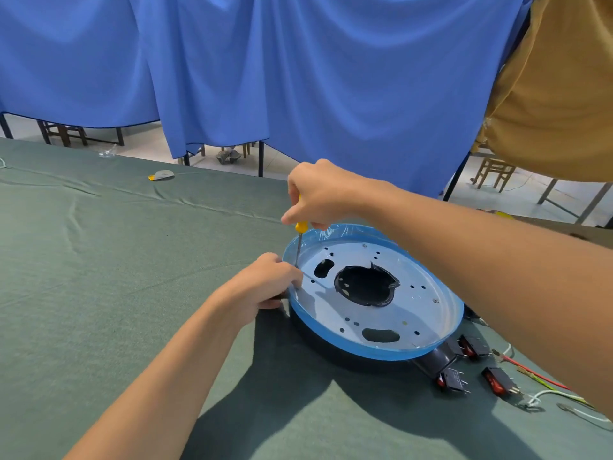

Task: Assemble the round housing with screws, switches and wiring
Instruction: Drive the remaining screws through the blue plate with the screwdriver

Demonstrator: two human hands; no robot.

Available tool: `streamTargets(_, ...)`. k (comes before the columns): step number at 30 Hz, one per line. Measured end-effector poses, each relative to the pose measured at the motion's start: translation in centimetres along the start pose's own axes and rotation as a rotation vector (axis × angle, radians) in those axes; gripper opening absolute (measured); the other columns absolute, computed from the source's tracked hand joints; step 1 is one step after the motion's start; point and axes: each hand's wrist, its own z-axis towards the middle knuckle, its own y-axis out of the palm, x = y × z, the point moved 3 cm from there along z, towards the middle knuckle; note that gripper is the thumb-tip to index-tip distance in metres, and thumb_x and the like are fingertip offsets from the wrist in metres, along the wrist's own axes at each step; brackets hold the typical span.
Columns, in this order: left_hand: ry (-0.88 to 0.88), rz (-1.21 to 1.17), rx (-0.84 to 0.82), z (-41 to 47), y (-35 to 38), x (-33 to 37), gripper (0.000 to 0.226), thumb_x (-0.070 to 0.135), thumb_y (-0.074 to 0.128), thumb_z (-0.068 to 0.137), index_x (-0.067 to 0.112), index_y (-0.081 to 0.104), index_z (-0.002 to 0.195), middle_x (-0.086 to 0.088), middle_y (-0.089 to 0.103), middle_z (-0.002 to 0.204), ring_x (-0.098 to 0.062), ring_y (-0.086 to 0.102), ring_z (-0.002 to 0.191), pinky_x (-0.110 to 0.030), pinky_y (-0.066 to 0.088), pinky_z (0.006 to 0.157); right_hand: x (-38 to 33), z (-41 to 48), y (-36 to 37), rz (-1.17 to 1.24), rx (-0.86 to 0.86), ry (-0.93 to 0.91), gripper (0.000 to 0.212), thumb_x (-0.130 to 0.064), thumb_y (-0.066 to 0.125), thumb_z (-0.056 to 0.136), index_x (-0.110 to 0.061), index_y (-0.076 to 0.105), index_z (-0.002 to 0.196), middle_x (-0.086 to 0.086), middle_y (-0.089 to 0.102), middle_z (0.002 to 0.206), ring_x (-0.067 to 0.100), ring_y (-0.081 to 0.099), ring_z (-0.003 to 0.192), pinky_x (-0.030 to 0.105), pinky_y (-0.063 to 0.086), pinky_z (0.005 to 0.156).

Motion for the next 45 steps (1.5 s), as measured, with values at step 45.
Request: streamTargets(45,-0.033,-0.788,0.003,-1.1,1.3,-0.2,0.048,0.029,0.069,0.078,0.005,0.066,0.119,-0.021,0.068,0.116,-0.042,0.062,0.111,-0.051,0.049,0.096,-2.7,1.3,-2.9,-0.233,-0.233,0.061,0.022,-0.013,0.062,0.087,-0.011,0.061,0.066,-0.003,0.068,0.054,0.014,0.056,0.049,0.020,0.045,0.050)
